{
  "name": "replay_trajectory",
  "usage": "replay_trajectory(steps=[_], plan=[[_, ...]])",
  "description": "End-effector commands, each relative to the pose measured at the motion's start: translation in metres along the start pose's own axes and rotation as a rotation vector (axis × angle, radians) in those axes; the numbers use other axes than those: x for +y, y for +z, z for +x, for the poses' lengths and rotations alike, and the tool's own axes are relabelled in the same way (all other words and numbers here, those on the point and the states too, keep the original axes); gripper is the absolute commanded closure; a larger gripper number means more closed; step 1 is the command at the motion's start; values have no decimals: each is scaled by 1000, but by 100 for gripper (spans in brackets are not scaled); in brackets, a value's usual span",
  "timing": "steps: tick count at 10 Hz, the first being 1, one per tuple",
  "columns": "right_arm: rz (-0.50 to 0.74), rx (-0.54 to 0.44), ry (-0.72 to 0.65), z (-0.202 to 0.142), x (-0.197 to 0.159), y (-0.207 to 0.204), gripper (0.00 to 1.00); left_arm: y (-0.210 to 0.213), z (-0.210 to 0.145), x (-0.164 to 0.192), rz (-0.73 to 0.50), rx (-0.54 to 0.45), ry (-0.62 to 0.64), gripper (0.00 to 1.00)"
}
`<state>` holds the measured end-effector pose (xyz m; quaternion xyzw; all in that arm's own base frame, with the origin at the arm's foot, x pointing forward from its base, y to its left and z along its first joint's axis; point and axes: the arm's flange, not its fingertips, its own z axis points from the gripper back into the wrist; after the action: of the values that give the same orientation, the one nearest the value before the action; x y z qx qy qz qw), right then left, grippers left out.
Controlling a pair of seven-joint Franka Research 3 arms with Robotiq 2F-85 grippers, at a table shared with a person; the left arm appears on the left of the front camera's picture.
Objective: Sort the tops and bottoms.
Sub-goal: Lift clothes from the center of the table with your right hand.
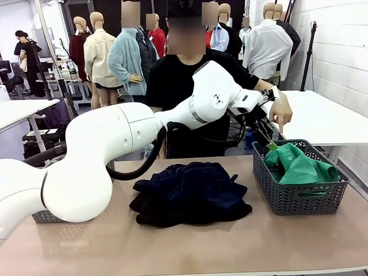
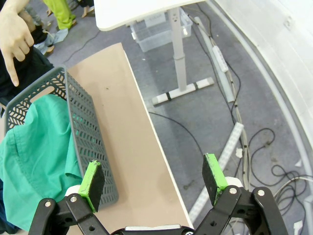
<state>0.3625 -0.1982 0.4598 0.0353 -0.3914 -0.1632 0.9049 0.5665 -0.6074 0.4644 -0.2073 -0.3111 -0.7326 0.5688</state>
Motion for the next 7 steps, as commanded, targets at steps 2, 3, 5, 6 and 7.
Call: replay_trajectory(steps=[2,3,5,6,7], plan=[[9,4,1,-2,-3,-2,0,82,-14,8,257,111,-18,0],[9,4,1,-2,-3,-2,0,145,-34,6,443,233,-7,0],[9,4,1,-2,-3,-2,0,255,-77,-27,822,352,192,0],[9,4,1,-2,-3,-2,0,289,-101,-65,923,423,284,0],[9,4,1,-2,-3,-2,0,320,-126,-105,1062,433,414,0]])
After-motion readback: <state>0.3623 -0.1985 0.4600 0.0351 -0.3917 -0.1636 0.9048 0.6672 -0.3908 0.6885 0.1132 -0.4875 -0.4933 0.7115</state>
